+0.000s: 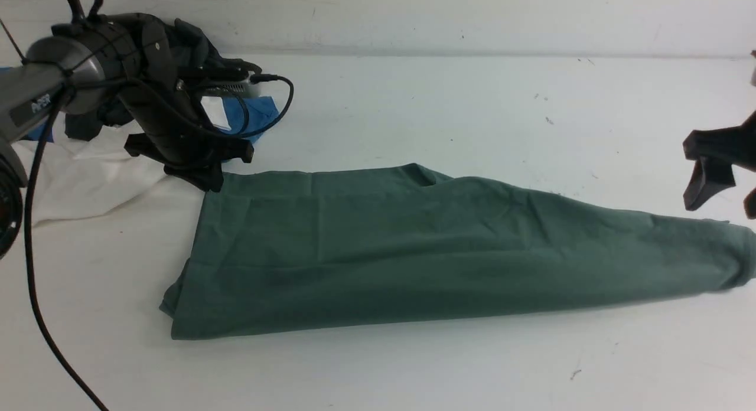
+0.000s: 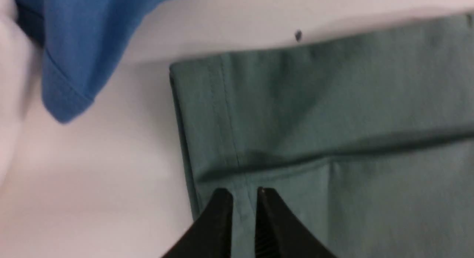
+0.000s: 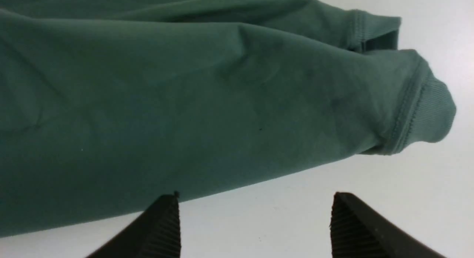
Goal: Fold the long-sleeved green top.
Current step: Use both arms to drag the lower edge of the fabric forward and fold it over the upper edge
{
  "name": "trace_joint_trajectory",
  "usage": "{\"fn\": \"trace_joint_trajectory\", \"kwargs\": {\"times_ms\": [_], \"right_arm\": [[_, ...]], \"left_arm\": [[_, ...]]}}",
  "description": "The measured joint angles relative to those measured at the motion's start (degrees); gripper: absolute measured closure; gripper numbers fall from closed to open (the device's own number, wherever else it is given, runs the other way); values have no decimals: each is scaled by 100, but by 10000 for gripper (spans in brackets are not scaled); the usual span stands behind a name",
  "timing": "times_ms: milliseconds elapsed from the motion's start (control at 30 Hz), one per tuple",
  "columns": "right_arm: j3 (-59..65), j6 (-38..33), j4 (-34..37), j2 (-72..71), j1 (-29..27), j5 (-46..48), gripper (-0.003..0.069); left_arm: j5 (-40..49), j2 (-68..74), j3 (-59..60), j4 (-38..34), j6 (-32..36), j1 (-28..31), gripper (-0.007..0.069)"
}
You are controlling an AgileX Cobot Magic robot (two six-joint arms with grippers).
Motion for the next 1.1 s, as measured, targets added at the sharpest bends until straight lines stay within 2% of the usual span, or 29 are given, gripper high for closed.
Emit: {"fn": "trace_joint_trajectory", "kwargs": {"times_ms": [167, 267, 600, 867, 1100], "right_arm": [[0, -21, 12, 1, 153, 0, 158], [0, -21, 19, 1, 190, 0, 158], [0, -67, 142, 1, 194, 0, 157], [0, -320, 543, 1, 194, 0, 157], [0, -325, 613, 1, 194, 0, 157]], "left_arm": [[-134, 233, -79, 57, -147, 0, 413], [-135, 292, -84, 51, -165, 0, 384], [-172, 311, -84, 136, -165, 0, 375], [-239, 322, -84, 207, -12, -153, 375], [-158, 322, -84, 207, 328, -300, 448]]}}
